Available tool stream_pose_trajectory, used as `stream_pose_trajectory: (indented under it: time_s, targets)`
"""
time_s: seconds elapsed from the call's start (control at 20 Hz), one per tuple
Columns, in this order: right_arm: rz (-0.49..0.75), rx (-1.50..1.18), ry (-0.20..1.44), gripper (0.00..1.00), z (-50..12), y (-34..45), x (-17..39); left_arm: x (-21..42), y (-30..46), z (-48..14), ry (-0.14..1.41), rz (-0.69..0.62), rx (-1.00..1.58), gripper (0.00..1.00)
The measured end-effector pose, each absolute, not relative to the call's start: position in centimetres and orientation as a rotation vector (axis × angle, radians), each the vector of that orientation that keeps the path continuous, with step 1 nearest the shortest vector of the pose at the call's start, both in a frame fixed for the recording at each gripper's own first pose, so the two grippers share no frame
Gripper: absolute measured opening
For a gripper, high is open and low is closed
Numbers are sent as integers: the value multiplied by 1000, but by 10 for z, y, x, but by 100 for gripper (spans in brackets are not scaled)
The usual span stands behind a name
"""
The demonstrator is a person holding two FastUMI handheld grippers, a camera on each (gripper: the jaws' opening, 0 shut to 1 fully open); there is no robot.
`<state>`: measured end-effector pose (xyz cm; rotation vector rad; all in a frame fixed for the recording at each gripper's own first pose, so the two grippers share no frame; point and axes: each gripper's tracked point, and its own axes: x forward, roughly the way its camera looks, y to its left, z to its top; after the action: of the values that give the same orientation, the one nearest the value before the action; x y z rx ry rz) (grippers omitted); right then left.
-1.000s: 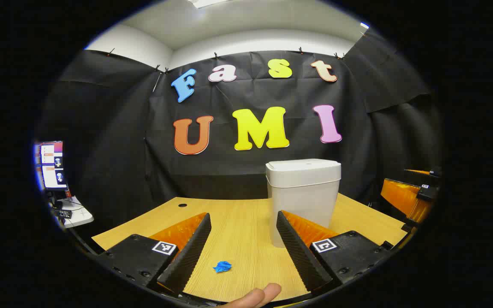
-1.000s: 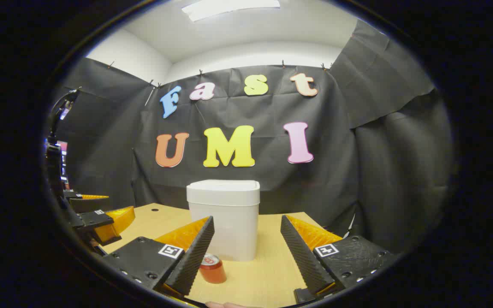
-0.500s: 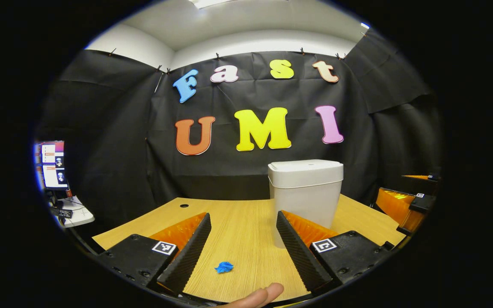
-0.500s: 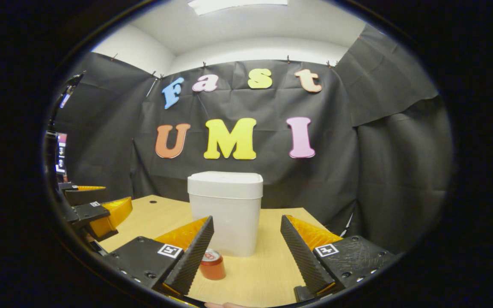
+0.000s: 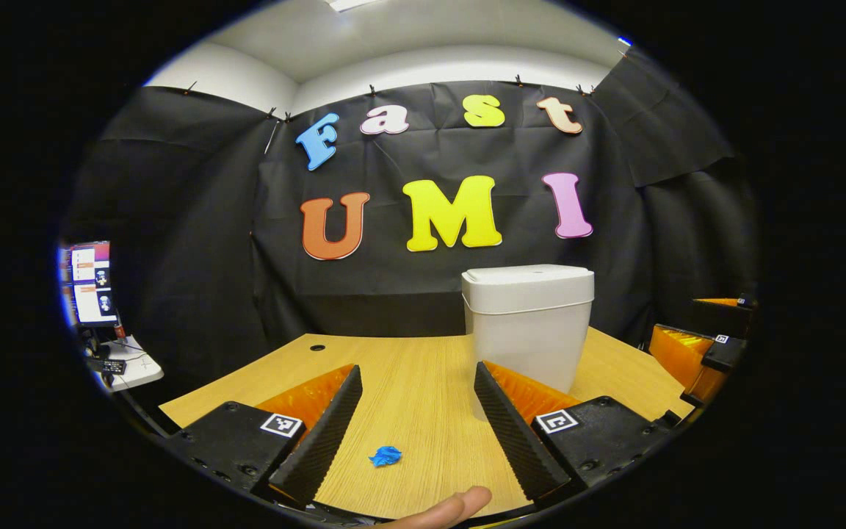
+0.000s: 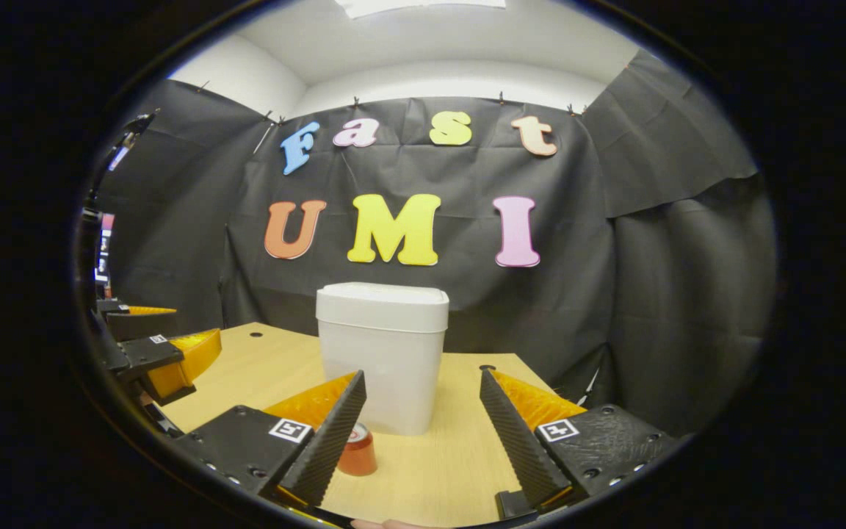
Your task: Press the lid of the desktop garbage bin to open it, pick up the crumpled paper on the desktop and throw it into the bin, then pick up the pop can on the desktop and drop it into the bin, and finally close the garbage bin lid.
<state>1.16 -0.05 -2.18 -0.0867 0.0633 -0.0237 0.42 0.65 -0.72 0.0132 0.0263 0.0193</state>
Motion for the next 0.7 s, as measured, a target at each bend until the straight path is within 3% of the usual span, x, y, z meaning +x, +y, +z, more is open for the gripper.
stream_pose_trajectory:
  time_s: [0.5,0.6,0.7]
  targets:
    - [9,-58,71,98,-11,12,29,6,9,-11,37,21,12,99]
    - [18,-23,72,95,-4,16,34,6,11,-11,39,25,13,99]
    - [24,-5,66,83,4,18,41,7,12,-11,39,25,13,99]
